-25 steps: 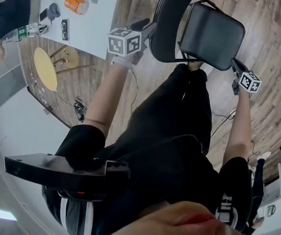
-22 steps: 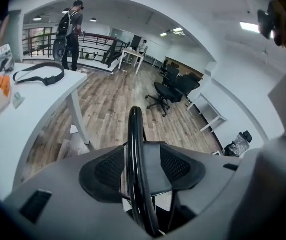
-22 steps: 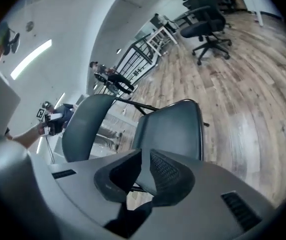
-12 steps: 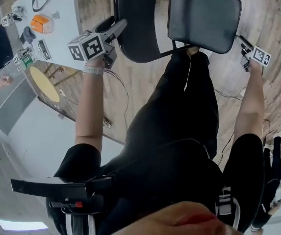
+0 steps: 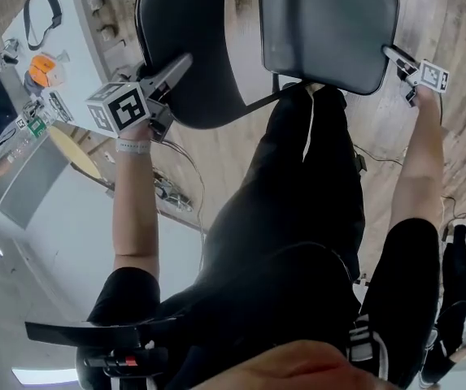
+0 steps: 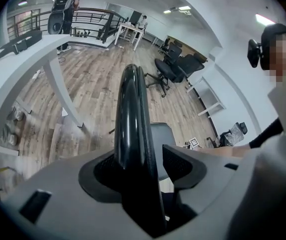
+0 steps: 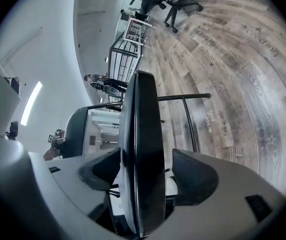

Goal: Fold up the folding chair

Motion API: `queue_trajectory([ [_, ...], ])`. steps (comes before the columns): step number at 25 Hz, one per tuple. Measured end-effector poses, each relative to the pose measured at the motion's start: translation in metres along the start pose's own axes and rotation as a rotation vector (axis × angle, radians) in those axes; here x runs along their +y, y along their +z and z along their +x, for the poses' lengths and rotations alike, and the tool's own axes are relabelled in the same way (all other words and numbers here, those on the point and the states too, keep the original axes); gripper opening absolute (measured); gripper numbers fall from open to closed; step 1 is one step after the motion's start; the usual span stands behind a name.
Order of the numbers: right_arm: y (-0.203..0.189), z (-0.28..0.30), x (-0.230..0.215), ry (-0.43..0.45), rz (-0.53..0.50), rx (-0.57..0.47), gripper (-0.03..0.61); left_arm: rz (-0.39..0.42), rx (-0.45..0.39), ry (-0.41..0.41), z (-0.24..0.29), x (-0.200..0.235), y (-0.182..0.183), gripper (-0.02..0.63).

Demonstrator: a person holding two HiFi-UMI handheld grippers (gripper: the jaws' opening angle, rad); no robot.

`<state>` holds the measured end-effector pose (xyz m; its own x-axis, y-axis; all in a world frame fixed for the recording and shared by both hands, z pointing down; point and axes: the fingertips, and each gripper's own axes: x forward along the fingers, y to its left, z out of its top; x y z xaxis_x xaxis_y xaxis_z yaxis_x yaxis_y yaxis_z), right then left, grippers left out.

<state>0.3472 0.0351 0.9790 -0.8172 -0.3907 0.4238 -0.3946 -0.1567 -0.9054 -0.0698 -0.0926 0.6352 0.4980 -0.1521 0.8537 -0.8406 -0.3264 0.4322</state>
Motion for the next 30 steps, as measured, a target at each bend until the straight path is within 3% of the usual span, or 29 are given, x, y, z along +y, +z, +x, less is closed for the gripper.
queue_trajectory([
  [3, 0.006, 0.021, 0.022, 0.160, 0.035, 0.010, 0.308, -0.003, 0.033, 0.011, 0.006, 0.005, -0.001, 0.239],
  [4, 0.006, 0.025, 0.021, 0.162, 0.033, 0.024, 0.313, -0.014, 0.039, 0.008, 0.006, 0.007, -0.001, 0.239],
  [6, 0.004, 0.024, 0.003, 0.084, 0.009, 0.065, 0.314, -0.045, 0.043, 0.000, 0.005, 0.011, -0.002, 0.238],
  [8, 0.001, 0.022, -0.006, 0.071, 0.023, 0.084, 0.314, -0.054, 0.047, -0.001, 0.005, 0.013, -0.002, 0.179],
  [10, 0.001, 0.027, 0.011, 0.191, 0.090, 0.061, 0.313, -0.035, 0.060, -0.002, 0.006, 0.013, -0.003, 0.138],
  [12, 0.003, 0.031, 0.021, 0.254, 0.113, 0.046, 0.313, -0.026, 0.069, -0.004, 0.007, 0.012, -0.003, 0.127],
  [17, -0.002, 0.038, 0.009, 0.219, 0.083, 0.089, 0.282, -0.005, 0.072, 0.004, 0.006, 0.009, -0.004, 0.109],
  [21, 0.001, 0.039, 0.010, 0.252, 0.069, 0.096, 0.272, 0.060, 0.077, 0.020, 0.006, 0.007, 0.001, 0.083],
  [25, -0.002, 0.037, 0.007, 0.209, 0.091, 0.106, 0.272, 0.078, 0.069, 0.005, 0.003, 0.005, -0.002, 0.063],
  [30, -0.001, 0.042, 0.042, 0.270, 0.062, 0.091, 0.269, 0.080, 0.067, 0.013, -0.010, 0.003, 0.002, 0.057],
])
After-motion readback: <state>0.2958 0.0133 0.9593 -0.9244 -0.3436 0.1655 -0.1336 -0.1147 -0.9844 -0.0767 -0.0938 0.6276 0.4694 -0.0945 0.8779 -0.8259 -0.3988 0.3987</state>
